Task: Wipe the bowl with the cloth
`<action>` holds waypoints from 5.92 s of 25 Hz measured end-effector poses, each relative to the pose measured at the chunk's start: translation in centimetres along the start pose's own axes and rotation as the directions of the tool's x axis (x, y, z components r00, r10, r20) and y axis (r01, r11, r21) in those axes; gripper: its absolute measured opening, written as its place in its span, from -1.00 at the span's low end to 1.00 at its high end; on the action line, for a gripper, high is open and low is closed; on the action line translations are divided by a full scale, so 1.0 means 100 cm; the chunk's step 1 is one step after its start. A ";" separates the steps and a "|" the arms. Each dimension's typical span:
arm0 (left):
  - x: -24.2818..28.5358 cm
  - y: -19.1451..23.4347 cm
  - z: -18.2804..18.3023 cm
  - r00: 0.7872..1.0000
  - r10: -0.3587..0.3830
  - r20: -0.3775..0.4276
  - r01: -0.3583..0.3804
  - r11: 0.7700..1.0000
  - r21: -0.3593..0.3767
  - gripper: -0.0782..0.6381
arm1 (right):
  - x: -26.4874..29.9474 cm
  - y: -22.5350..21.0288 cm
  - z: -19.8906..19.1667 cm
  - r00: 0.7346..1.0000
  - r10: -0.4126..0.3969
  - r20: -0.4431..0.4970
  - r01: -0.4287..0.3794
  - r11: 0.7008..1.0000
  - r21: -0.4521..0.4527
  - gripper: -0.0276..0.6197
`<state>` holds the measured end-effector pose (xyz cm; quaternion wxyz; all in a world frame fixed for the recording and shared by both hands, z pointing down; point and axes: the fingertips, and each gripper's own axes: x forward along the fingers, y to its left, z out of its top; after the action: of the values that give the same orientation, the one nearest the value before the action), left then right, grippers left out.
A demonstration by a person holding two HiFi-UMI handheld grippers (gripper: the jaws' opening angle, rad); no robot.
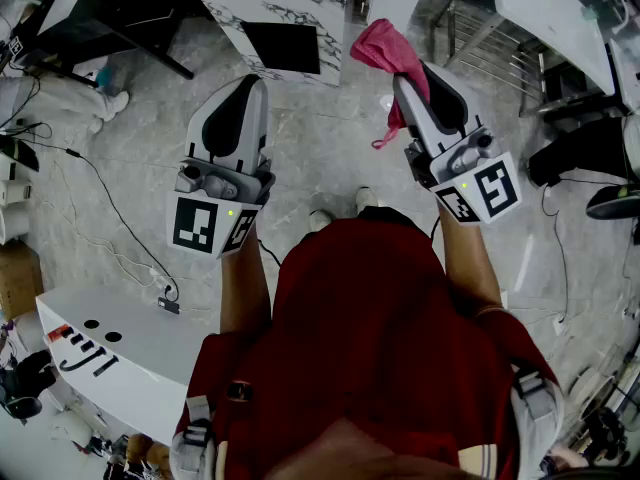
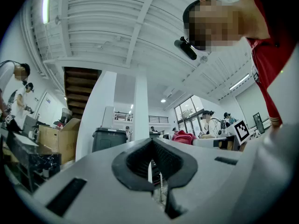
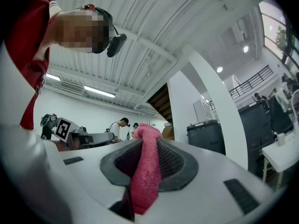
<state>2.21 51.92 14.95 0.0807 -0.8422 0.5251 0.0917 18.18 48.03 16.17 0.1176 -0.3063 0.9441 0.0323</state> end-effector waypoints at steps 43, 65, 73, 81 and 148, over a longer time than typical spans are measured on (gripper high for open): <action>0.130 0.172 -0.089 0.993 0.012 -0.116 -0.008 0.999 0.035 -0.76 | 0.191 -0.141 -0.074 0.999 -0.044 -0.007 0.044 0.999 -0.019 -0.64; 0.358 0.272 -0.227 0.925 -0.020 -0.379 0.042 0.998 0.050 -0.76 | 0.337 -0.342 -0.141 0.997 0.029 -0.073 -0.026 0.999 0.040 -0.64; 0.383 0.306 -0.269 0.889 -0.080 -0.451 0.109 0.993 0.039 -0.76 | 0.375 -0.353 -0.166 0.993 0.017 -0.118 -0.013 0.999 0.039 -0.64; 0.405 0.345 -0.318 0.814 -0.199 -0.546 0.267 0.962 0.047 -0.76 | 0.429 -0.348 -0.216 0.973 -0.038 -0.230 0.031 0.999 -0.033 -0.64; 0.375 0.370 -0.608 0.084 -0.301 -0.950 0.861 0.503 -0.083 -0.71 | 0.481 -0.398 -0.346 0.862 -0.183 -0.473 0.227 0.973 0.036 -0.64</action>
<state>-10.65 -10.94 63.54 0.0397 -0.8278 0.0717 -0.5550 -3.21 -16.28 38.54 -0.0965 -0.3982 0.9070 -0.0980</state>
